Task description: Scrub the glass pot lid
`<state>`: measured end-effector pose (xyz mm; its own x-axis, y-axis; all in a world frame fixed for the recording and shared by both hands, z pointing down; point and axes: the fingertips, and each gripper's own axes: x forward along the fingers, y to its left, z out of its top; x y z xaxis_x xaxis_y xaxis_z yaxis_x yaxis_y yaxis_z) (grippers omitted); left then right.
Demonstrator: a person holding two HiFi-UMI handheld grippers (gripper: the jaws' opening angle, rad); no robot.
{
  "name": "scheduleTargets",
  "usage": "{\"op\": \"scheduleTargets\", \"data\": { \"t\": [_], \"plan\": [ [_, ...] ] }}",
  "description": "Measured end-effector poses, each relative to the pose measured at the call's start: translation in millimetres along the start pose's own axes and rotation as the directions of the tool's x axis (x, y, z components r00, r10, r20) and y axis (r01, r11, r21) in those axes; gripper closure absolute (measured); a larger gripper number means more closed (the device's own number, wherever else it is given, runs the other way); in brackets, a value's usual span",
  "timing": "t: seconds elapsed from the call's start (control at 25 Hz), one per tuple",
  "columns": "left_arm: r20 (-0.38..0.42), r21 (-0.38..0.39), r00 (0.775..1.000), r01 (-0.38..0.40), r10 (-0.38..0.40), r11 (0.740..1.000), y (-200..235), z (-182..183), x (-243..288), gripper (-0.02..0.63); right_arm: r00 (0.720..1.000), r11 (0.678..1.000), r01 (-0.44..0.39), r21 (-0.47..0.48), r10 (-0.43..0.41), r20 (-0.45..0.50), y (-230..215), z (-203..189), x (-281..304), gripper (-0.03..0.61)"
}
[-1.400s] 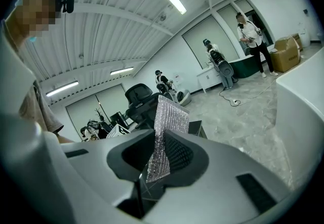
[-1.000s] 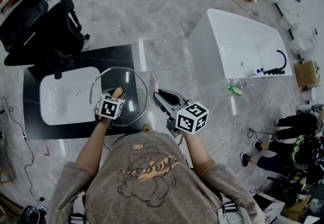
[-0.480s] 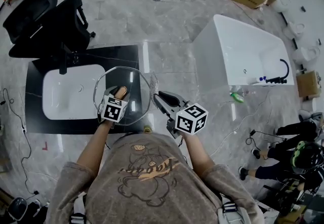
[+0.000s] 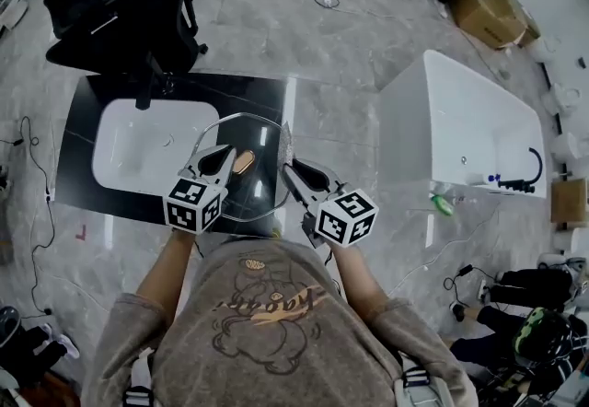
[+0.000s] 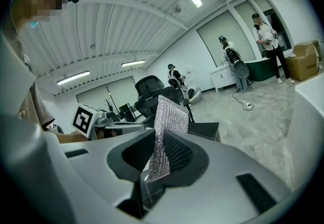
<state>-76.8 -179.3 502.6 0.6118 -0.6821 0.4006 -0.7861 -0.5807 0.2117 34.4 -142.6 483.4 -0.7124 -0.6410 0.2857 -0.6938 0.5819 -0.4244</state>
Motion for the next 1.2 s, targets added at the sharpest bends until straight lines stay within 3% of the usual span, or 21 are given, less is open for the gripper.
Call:
{"op": "scheduleTargets", "data": {
  "t": [0.16,0.36,0.68,1.2],
  "plan": [
    [0.132,0.021,0.99,-0.059,0.056,0.998,8,15,-28,0.597,0.999,0.999,-0.011,-0.035,0.013,0.04,8,9,8,0.502],
    [0.214,0.02,0.973,-0.099,0.092,0.995,11,15,-52,0.596,0.998,0.999,-0.016,-0.048,0.019,0.06,13,11,15,0.502],
    [0.211,-0.054,0.973,-0.083,0.093,0.995,8,7,-58,0.595,0.999,0.995,-0.019,-0.095,0.023,0.039,22,4,20,0.505],
    [0.177,-0.054,0.983,-0.047,0.056,0.997,-5,5,-45,0.595,0.999,0.992,-0.044,-0.115,0.046,0.012,30,-4,13,0.506]
  ]
}}
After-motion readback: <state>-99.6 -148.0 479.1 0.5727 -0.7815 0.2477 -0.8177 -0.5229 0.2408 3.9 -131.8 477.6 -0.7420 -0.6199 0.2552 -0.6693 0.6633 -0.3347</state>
